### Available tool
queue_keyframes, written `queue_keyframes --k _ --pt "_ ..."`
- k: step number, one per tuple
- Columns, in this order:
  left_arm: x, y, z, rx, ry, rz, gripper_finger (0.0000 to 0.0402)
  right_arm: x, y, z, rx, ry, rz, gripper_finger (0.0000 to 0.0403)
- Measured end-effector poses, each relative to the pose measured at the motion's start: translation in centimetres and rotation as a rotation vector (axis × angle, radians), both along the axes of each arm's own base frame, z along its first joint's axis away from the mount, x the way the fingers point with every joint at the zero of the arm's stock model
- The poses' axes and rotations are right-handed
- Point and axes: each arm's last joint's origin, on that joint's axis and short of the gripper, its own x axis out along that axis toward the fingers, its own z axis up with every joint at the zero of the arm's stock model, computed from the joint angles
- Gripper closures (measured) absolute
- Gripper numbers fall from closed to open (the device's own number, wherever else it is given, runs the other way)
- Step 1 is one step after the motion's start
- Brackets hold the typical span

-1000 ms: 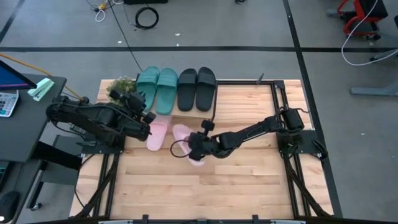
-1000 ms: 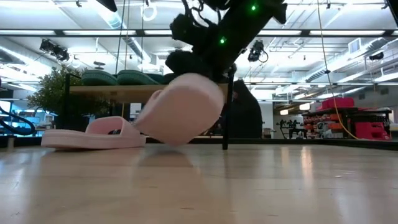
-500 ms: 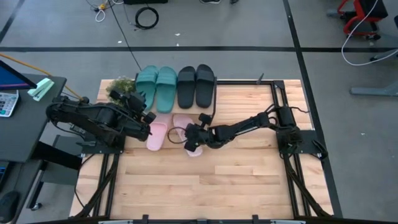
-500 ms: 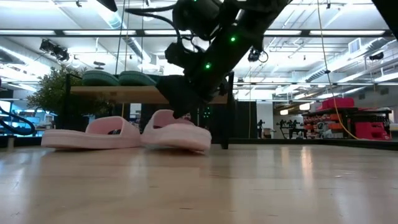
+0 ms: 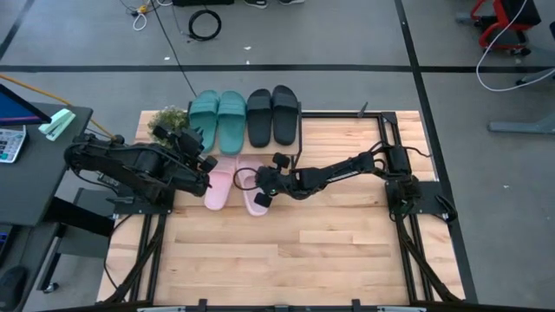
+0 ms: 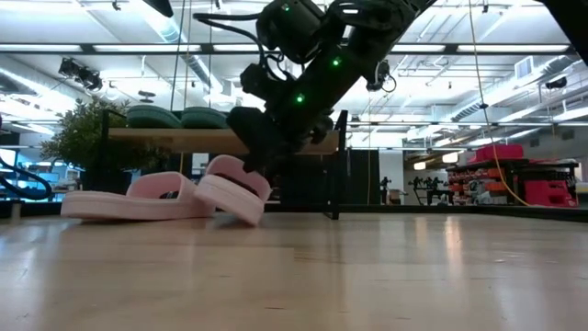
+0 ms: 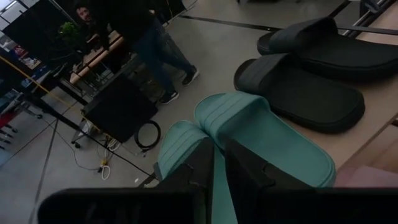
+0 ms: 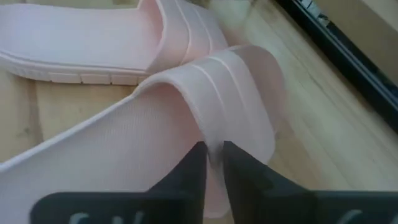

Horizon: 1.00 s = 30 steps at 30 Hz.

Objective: Pick and place slides into the shelf
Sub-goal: Put the pink slide under the shelf, then adjust the pink slides under the shelf

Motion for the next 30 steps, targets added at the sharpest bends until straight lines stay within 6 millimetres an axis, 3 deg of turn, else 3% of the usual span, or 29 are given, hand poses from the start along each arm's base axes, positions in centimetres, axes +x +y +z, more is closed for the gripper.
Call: queue_keyframes --k 6,13,18,25,30 --pt "0.0 0.0 0.0 -0.01 0.002 -0.002 0.0358 -0.2 0.5 1.4 0.05 -0.047 0.006 0.0296" --pt "0.0 -0.1 -0.2 -0.067 0.019 -0.012 0.0362 -1.7 3.0 6.6 0.06 -0.147 0.071 0.0271" --pt "0.1 -0.3 -0.7 -0.209 0.063 -0.039 0.0368 -3.9 5.8 9.4 0.141 -0.138 0.141 0.0286" --pt "0.8 -1.8 -4.3 -0.416 0.134 -0.104 0.0395 -4.9 10.2 9.1 0.144 -0.097 0.253 0.0388" --pt "1.4 -3.3 -8.9 -0.466 0.071 -0.12 0.0397 -4.7 11.9 7.3 0.152 -0.064 0.248 0.0393"
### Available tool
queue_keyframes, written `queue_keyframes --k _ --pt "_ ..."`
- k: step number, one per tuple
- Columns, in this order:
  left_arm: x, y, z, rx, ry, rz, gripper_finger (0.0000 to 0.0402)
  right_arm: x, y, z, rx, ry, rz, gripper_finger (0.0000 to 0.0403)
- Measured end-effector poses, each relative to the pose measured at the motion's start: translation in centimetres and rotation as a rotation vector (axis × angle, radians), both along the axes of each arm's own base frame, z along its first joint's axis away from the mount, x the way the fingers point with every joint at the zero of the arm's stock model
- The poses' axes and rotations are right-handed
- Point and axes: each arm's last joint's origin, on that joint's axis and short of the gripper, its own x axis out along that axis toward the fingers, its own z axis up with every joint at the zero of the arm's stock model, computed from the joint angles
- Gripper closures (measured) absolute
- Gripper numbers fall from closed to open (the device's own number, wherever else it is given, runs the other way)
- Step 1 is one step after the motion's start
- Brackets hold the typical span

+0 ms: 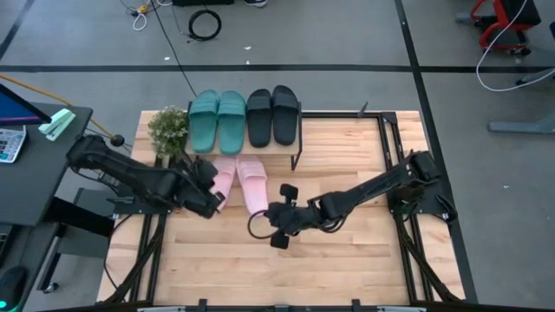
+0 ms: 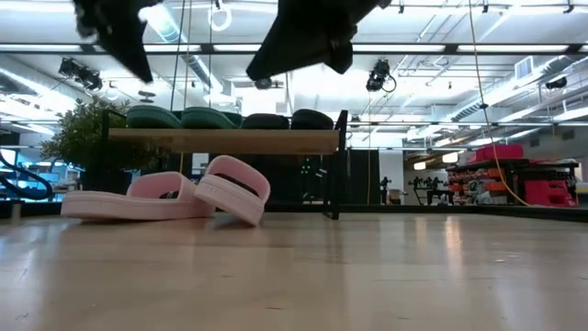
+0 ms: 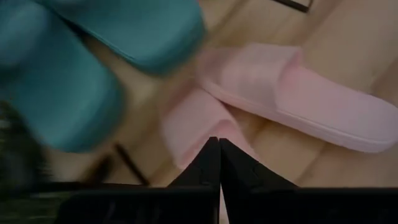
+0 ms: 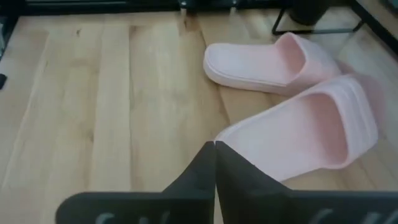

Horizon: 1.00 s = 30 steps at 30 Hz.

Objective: Pick and place slides into the shelf
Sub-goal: Adjust the pink slides under the shelf

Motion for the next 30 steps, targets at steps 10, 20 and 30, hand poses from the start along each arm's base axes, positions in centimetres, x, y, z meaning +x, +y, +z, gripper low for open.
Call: queue_keyframes --k 10,20,30 --pt "-0.8 -2.1 -8.7 -0.153 -0.163 0.019 0.0396 0.8 -0.9 -2.0 -0.025 0.029 -0.086 0.04" --pt "-2.3 -0.8 -12.4 -0.186 -0.204 0.183 0.0398 1.4 -3.3 -2.6 -0.004 0.015 -0.234 0.04" --pt "-0.3 -2.4 -12.0 -0.267 -0.376 0.047 0.0398 2.1 -3.6 -4.4 0.006 0.05 -0.229 0.0401"
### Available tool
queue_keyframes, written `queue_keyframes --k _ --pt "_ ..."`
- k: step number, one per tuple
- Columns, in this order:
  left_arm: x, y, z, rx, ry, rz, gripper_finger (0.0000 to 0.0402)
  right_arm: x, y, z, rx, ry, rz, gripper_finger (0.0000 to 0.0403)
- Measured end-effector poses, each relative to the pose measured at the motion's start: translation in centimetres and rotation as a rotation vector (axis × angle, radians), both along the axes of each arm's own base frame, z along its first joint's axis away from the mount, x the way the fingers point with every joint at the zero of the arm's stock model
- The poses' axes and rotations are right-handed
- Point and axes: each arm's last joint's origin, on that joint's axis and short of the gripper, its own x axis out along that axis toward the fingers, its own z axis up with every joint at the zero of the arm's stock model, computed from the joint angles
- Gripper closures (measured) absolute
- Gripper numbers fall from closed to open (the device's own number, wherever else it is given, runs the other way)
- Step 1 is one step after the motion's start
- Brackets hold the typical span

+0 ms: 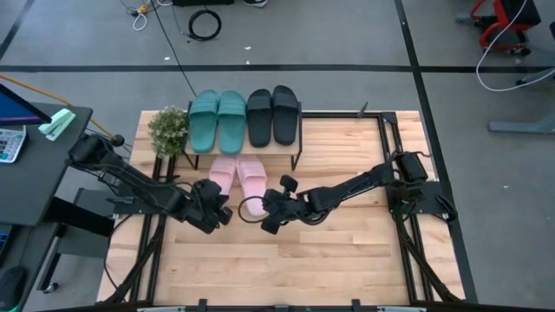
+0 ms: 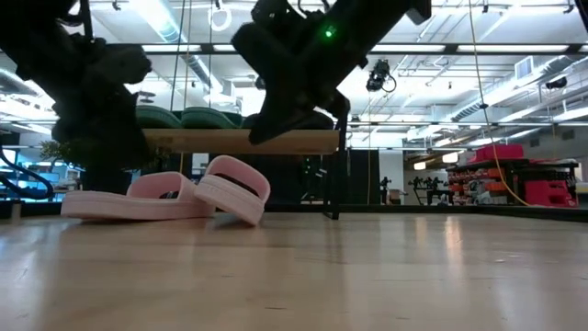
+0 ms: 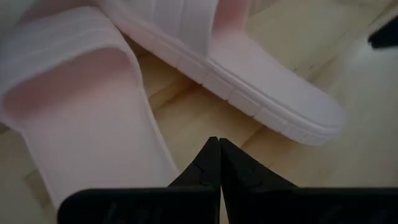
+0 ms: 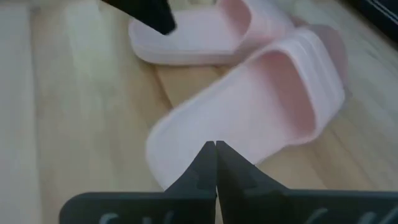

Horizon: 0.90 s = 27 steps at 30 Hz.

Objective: Pick and place slides into the shelf
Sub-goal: Adjust the pink slides under the shelf

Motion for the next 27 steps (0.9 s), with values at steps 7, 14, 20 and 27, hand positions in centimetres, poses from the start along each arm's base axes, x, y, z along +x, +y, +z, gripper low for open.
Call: queue_keyframes --k 7,14,20,27 --pt "0.9 -0.5 -2.5 0.014 0.063 0.038 0.0399 0.3 -0.7 -0.7 0.024 0.01 -0.015 0.0402" --pt "1.9 -1.2 -2.8 -0.008 0.075 0.01 0.0399 0.2 0.6 -1.5 0.058 0.039 0.049 0.0403" --pt "3.0 -2.2 -1.0 0.019 0.067 -0.067 0.04 0.1 1.4 -1.5 0.072 0.033 0.068 0.0403" --pt "3.3 -1.0 -3.0 0.023 0.112 0.046 0.04 0.4 1.7 -1.9 0.153 0.026 0.113 0.0403"
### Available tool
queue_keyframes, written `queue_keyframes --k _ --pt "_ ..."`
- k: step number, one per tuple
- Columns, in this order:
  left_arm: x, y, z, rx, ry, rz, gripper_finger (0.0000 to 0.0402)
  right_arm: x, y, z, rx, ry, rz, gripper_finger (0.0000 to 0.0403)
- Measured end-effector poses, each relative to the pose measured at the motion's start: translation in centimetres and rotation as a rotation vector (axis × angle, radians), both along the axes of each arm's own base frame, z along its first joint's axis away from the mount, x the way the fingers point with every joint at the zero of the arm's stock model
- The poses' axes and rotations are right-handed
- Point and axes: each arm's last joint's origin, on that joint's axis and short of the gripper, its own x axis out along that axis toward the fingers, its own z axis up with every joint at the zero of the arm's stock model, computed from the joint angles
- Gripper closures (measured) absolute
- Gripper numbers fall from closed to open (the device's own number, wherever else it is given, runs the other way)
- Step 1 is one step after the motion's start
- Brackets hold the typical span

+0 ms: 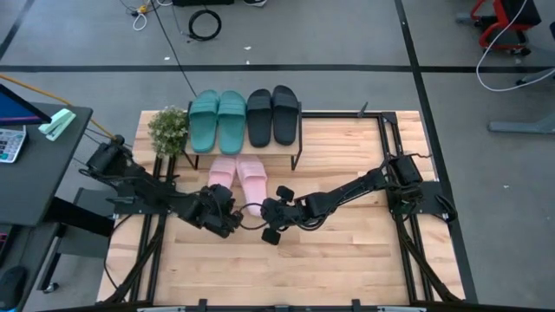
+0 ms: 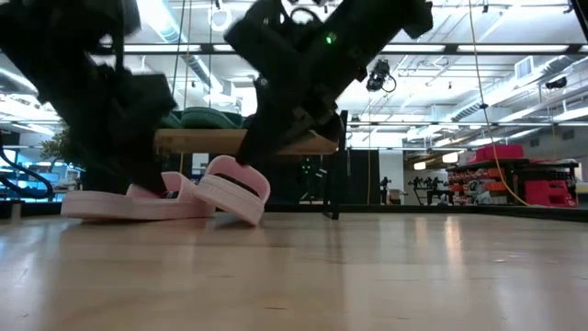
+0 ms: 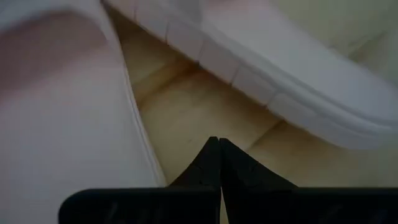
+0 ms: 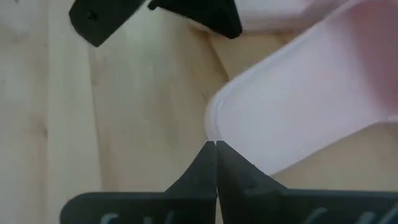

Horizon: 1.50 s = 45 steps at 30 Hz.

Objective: Pick and place slides into the shelf
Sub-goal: Adjust the pink slides under the shelf

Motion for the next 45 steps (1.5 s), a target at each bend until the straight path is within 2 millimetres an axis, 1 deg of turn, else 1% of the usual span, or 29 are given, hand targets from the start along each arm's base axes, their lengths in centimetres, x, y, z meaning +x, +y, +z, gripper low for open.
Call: queue_keyframes --k 3,6,9,12,17,24,33,39,45 --pt "0.6 0.0 -1.2 -0.005 0.002 0.022 0.04 0.2 0.4 -0.7 0.006 -0.003 0.007 0.0403" --pt "0.9 0.5 -2.2 0.011 0.043 0.046 0.04 0.2 1.0 -1.2 0.01 0.001 0.025 0.0403" --pt "1.1 1.3 -3.1 0.032 0.082 0.083 0.04 0.1 1.6 -1.3 0.021 -0.002 0.048 0.0403" --pt "1.4 2.2 -3.4 0.045 0.104 0.121 0.04 0.3 1.8 -1.1 0.019 -0.032 0.061 0.0403" --pt "1.9 3.9 -3.5 0.057 0.114 0.17 0.04 0.8 1.5 -0.6 -0.003 -0.088 0.089 0.0402" --pt "2.2 6.4 -3.5 0.076 0.145 0.241 0.04 1.0 0.7 -0.6 -0.011 -0.084 0.08 0.0402" --pt "2.4 9.6 -3.5 0.097 0.185 0.31 0.04 1.0 0.7 -0.6 -0.036 -0.08 0.102 0.0402" --pt "2.7 11.5 -3.5 0.114 0.184 0.332 0.04 1.0 0.7 -0.6 -0.038 -0.079 0.102 0.0402" --pt "3.0 12.6 -3.4 0.132 0.159 0.359 0.04 1.0 0.7 -0.6 -0.038 -0.079 0.102 0.0402"
